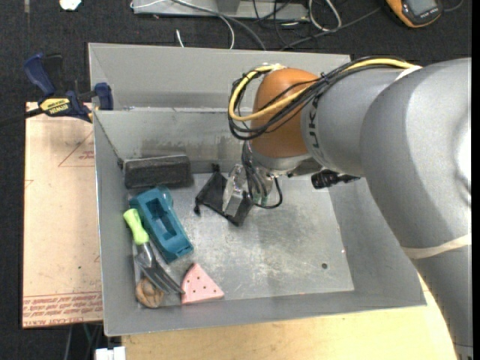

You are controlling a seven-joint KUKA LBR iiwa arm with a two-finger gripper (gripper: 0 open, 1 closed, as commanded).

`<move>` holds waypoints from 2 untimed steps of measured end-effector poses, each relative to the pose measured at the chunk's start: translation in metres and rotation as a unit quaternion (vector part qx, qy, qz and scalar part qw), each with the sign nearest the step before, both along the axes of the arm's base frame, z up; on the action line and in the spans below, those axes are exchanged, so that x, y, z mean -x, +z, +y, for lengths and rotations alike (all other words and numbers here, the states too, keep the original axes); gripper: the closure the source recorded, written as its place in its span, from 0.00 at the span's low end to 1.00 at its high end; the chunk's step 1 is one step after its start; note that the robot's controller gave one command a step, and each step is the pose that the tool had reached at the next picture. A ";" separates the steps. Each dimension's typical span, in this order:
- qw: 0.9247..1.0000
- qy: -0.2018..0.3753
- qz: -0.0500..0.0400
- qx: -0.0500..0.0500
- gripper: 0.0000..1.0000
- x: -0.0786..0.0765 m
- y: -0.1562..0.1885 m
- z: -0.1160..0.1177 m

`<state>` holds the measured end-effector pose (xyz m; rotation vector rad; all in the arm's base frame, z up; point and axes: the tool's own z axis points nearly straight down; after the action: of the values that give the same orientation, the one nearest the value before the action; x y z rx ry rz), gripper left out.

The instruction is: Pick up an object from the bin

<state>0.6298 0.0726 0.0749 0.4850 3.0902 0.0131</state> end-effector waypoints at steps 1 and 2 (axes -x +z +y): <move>1.000 0.000 0.000 0.000 1.00 0.000 0.000 0.000; 1.000 0.000 0.000 0.000 1.00 0.000 0.000 0.000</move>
Offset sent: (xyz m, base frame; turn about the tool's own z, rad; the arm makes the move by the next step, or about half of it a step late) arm 0.0000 0.0000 0.0000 0.0000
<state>0.6298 0.0726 0.0749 0.4850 3.0901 0.0129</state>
